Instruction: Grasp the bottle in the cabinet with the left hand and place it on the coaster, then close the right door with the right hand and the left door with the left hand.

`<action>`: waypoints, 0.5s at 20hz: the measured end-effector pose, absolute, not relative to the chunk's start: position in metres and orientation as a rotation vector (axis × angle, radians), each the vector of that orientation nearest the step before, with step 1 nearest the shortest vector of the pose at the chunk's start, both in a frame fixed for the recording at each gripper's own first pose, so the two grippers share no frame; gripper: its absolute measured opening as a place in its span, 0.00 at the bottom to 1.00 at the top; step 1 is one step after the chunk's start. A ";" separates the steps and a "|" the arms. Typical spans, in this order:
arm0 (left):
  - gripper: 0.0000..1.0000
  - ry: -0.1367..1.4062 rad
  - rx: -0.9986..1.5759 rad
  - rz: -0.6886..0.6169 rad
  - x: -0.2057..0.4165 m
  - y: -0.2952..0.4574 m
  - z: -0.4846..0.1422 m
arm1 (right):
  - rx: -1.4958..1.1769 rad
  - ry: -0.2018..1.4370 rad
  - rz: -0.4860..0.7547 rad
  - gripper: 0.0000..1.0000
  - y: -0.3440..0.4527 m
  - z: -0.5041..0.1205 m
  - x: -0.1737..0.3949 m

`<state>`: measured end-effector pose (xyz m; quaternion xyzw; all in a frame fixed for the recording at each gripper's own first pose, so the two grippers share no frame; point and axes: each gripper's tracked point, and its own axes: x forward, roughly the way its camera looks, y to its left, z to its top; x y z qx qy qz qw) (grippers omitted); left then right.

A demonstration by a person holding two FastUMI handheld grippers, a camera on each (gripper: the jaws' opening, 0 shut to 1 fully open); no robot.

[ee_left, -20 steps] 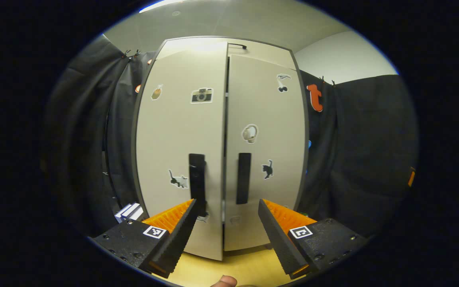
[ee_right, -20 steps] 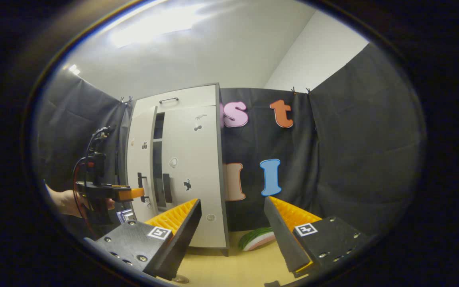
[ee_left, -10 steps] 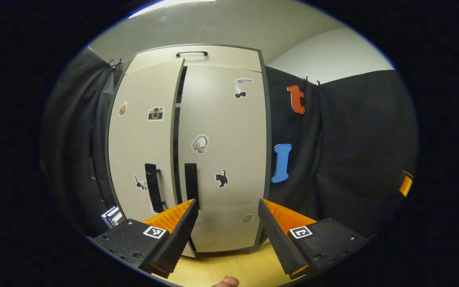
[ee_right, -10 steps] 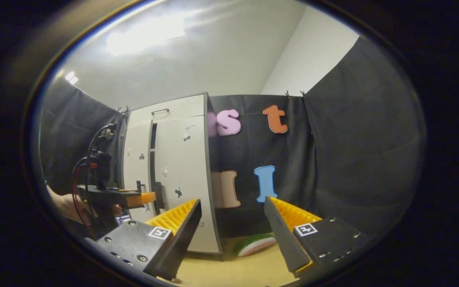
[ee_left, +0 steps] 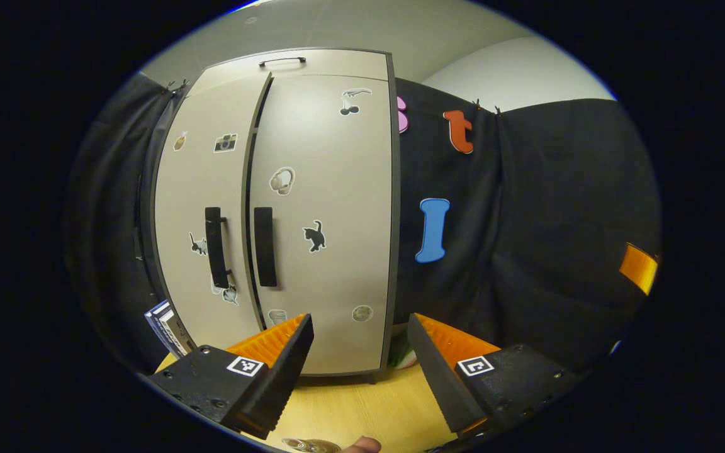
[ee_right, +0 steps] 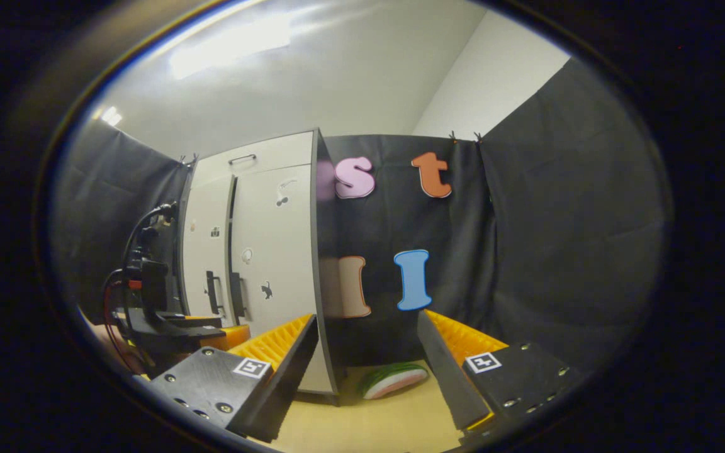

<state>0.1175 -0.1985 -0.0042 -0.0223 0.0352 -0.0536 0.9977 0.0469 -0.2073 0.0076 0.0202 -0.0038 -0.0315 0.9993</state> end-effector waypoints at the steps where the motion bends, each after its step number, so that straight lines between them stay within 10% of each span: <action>1: 0.96 0.062 -0.047 -0.110 0.119 -0.198 -0.002 | 0.041 -0.005 -0.054 0.97 -0.205 0.008 0.049; 10: 0.96 0.025 -0.014 -0.132 0.130 -0.184 0.009 | 0.036 0.017 -0.037 0.97 -0.186 0.003 0.068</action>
